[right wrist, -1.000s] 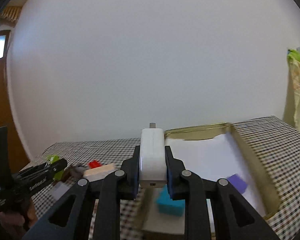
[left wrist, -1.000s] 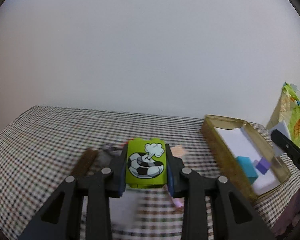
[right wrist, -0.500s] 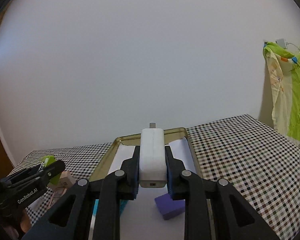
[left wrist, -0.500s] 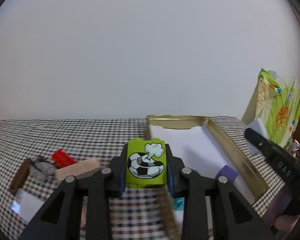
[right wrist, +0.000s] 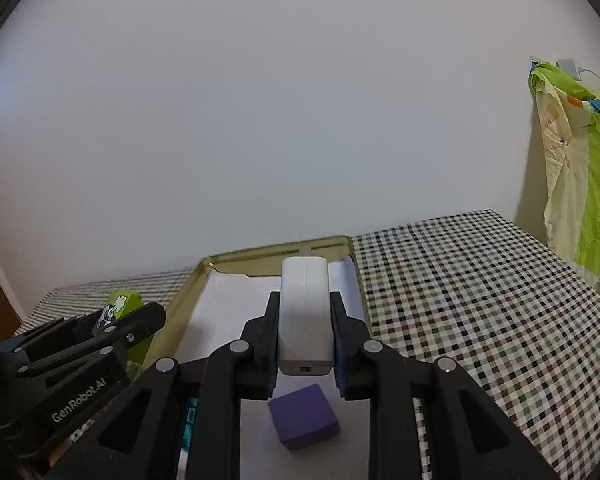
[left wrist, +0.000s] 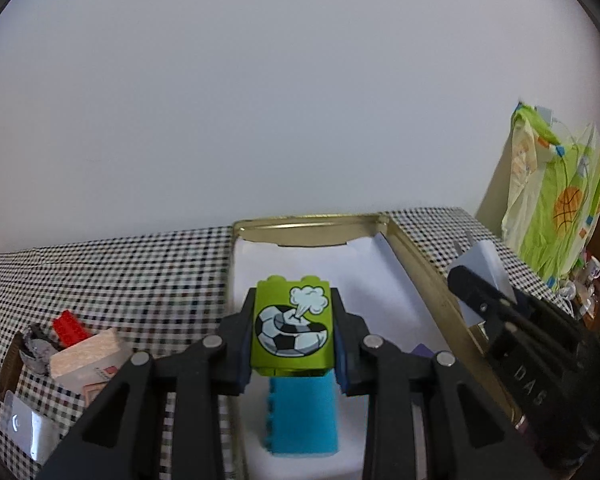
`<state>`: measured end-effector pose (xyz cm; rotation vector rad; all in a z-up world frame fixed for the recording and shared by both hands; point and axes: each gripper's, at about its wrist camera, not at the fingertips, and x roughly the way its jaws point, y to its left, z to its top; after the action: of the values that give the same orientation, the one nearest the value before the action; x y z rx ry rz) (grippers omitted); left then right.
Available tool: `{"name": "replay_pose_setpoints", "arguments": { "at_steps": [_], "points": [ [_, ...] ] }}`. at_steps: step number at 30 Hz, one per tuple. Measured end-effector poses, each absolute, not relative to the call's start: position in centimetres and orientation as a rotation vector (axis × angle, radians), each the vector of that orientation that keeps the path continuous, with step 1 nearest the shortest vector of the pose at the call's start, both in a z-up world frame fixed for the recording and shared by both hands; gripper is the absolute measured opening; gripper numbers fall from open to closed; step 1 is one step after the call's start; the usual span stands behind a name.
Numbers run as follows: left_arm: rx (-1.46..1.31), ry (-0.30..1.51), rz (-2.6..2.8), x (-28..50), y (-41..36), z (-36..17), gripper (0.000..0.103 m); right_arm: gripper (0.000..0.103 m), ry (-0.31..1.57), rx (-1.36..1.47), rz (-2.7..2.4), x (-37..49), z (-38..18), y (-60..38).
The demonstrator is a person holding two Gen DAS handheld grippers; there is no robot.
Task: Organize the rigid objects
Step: 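Carry both objects into the tray and release them beside the blue brick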
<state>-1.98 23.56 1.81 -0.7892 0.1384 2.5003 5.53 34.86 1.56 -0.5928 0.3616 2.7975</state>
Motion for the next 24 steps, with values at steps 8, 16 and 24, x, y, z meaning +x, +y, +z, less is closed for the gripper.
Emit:
{"name": "replay_pose_setpoints", "arguments": {
  "at_steps": [8, 16, 24],
  "points": [
    [-0.877, 0.243, 2.483, -2.2, 26.7, 0.6, 0.030, 0.024, 0.428, -0.705, 2.762, 4.4, 0.9, 36.0],
    [-0.955, 0.267, 2.479, -3.0, 26.9, -0.4, 0.030, 0.024, 0.407, -0.778, 2.758, 3.2, 0.4, 36.6],
    [-0.954, 0.284, 2.489, -3.0, 26.9, -0.5, 0.030, 0.024, 0.398, -0.771, 2.770, 3.0, 0.2, 37.4]
  ]
}}
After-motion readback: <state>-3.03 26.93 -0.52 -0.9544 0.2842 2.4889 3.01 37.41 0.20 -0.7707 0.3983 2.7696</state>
